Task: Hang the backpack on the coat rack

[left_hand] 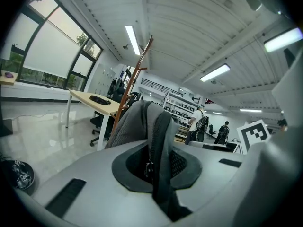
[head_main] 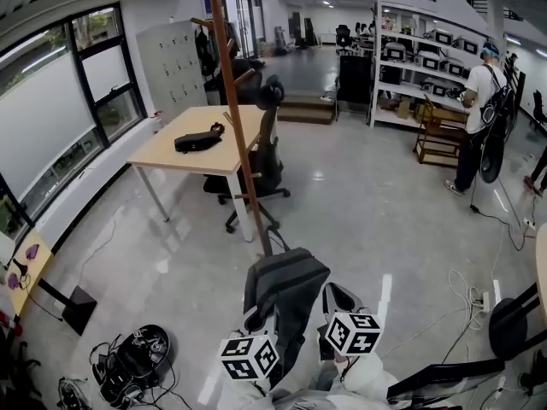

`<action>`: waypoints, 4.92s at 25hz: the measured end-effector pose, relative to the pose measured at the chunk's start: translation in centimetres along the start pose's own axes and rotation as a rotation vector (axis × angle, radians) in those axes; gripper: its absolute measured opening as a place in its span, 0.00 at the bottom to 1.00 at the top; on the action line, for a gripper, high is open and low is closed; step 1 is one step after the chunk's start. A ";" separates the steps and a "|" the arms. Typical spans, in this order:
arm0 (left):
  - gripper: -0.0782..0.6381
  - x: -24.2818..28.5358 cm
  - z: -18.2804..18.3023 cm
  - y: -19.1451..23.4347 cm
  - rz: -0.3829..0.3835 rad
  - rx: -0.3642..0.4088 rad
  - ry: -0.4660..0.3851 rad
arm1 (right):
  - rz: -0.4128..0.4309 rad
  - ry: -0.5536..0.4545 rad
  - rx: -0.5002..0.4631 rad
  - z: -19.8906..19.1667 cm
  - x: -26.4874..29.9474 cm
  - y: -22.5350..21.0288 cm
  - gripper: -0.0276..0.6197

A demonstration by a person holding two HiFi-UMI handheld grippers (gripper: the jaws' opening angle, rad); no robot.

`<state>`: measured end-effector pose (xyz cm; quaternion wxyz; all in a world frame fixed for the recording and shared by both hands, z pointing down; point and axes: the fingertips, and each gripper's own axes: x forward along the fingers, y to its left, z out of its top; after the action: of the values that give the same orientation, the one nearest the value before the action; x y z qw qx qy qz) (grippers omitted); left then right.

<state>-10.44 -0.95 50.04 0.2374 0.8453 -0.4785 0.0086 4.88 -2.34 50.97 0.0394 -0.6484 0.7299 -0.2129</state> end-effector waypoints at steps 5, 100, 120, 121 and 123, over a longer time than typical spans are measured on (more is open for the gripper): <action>0.14 3.3 0.8 0.0 0.013 -0.007 0.008 | 0.006 0.028 0.002 1.1 3.0 -1.8 0.06; 0.14 36.7 15.9 8.2 0.348 -0.157 -0.450 | -0.041 0.267 -0.077 8.5 28.8 -20.4 0.06; 0.14 37.8 11.4 9.9 0.418 -0.174 -0.322 | 0.005 0.298 -0.085 7.4 29.0 -19.0 0.06; 0.14 37.8 11.2 9.9 0.419 -0.169 -0.320 | 0.006 0.298 -0.085 7.4 28.9 -19.0 0.06; 0.14 38.1 10.8 10.0 0.420 -0.159 -0.315 | 0.004 0.298 -0.086 7.3 28.8 -19.0 0.06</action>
<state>-0.23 -40.35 53.56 0.2186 0.6973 -0.6735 -0.1115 20.46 -33.28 57.54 -0.0967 -0.6093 0.7373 -0.2754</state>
